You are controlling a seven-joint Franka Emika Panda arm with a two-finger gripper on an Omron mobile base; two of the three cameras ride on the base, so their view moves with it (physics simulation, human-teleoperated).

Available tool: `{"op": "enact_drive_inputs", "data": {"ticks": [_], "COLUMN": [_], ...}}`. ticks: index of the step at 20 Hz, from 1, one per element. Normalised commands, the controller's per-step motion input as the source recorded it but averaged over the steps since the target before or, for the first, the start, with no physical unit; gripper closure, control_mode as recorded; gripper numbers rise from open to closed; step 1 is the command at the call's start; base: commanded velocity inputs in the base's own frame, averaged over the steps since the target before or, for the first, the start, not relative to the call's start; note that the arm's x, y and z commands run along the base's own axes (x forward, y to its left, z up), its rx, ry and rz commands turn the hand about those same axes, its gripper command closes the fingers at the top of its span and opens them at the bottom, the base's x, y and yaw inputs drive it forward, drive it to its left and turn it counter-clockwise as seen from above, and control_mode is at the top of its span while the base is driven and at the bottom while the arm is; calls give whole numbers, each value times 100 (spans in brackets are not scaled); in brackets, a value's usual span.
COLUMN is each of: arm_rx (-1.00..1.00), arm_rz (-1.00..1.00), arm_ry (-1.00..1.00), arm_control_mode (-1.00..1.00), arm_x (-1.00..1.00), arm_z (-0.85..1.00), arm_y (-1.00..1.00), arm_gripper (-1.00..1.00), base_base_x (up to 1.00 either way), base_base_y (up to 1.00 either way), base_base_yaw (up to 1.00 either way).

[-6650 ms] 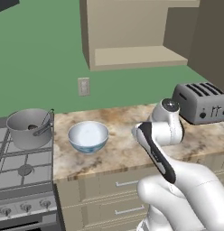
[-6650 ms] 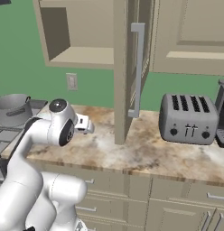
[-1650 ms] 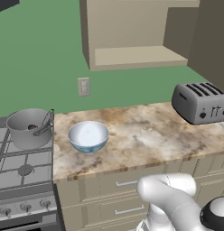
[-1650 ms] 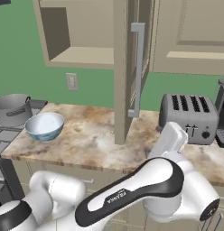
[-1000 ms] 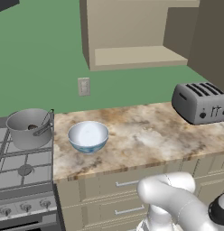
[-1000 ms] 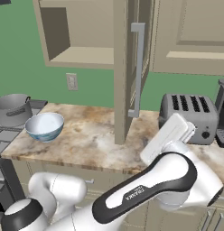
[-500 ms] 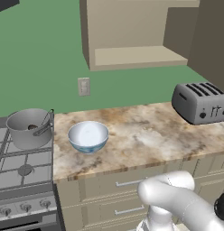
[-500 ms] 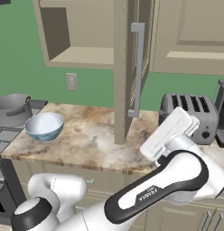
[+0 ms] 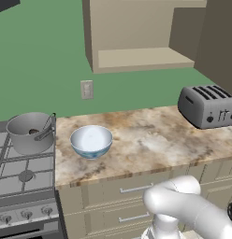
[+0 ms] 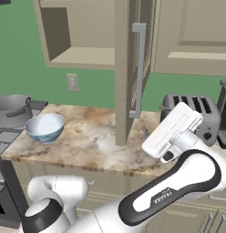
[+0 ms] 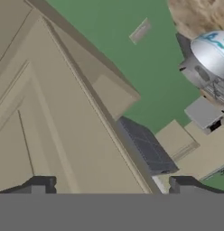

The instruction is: Open the cabinet and move the ladle to the pot. Then close the cabinet.

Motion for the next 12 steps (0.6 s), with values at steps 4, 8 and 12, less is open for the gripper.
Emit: {"op": "enact_drive_inputs", "data": {"ticks": [4,8,12], "arm_rx": [4,2,0], "arm_rz": [6,2,0], "arm_ry": [-3,-3,-5], "arm_control_mode": [-100,-100,-100], "arm_x": [-14,-12,-17], "arm_z": [23,30,28], "arm_y": [23,34,51], "arm_gripper": [-100,-100,-100], "base_base_x": [0,0,0], "base_base_y": [0,0,0], "base_base_yaw": [0,0,0]}}
